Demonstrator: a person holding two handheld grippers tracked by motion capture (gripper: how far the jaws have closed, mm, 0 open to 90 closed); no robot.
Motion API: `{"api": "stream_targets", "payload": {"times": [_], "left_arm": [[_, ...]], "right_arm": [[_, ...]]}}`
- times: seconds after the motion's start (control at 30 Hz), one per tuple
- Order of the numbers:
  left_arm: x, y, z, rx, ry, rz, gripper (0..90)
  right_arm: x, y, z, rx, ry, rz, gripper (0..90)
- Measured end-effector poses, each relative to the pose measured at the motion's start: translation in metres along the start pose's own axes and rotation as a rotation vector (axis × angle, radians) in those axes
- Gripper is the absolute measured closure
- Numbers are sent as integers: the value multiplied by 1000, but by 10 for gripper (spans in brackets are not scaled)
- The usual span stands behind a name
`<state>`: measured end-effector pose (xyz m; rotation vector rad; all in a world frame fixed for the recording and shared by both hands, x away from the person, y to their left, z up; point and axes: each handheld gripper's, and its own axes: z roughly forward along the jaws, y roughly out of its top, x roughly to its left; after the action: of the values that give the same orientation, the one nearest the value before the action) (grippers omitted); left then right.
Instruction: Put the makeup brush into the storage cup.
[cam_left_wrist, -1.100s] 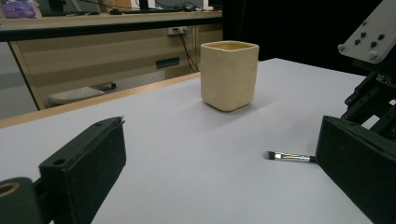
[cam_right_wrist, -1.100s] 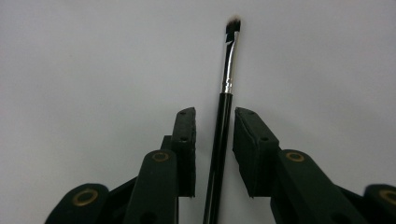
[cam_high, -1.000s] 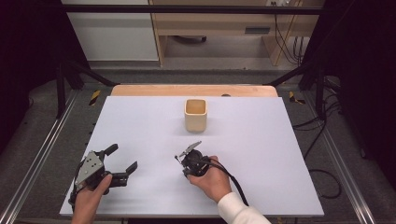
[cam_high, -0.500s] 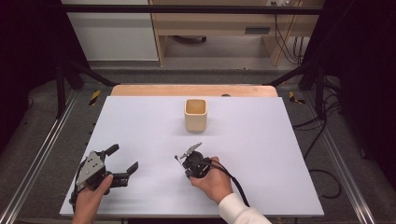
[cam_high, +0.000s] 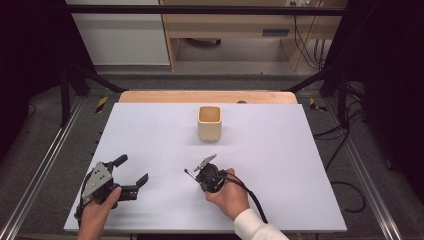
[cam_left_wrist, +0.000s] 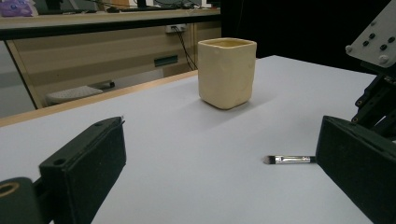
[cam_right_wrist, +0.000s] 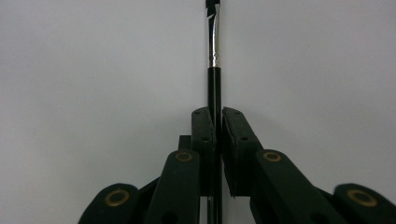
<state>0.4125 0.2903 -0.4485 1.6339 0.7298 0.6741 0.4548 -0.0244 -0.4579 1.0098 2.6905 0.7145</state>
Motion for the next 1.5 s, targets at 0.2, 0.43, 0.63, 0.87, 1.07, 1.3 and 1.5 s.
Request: {"api": "stream_targets", "payload": {"times": [0.2, 0.43, 0.63, 0.87, 1.07, 1.3, 1.5], "left_arm": [[0, 0, 1, 4, -1, 3, 16], [-4, -1, 4, 22, -8, 12, 17], [-9, -1, 8, 34, -16, 20, 17], [-12, -3, 12, 55, -17, 27, 18], [-13, -4, 16, 76, 8, 23, 19], [-17, -3, 17, 79, 18, 9, 20], [-27, 1, 20, 68, 13, -8, 24]], "right_arm": [[-2, -1, -3, -18, 14, -13, 837], [-10, -6, -15, -101, 34, -25, 837], [-26, -16, -28, -171, 36, 15, 838], [-44, -28, -38, -242, 35, 15, 837], [-50, -37, -41, -333, 34, 9, 837], [-52, -48, -37, -429, 21, 10, 836], [-61, -56, -44, -566, 20, 62, 837]]}}
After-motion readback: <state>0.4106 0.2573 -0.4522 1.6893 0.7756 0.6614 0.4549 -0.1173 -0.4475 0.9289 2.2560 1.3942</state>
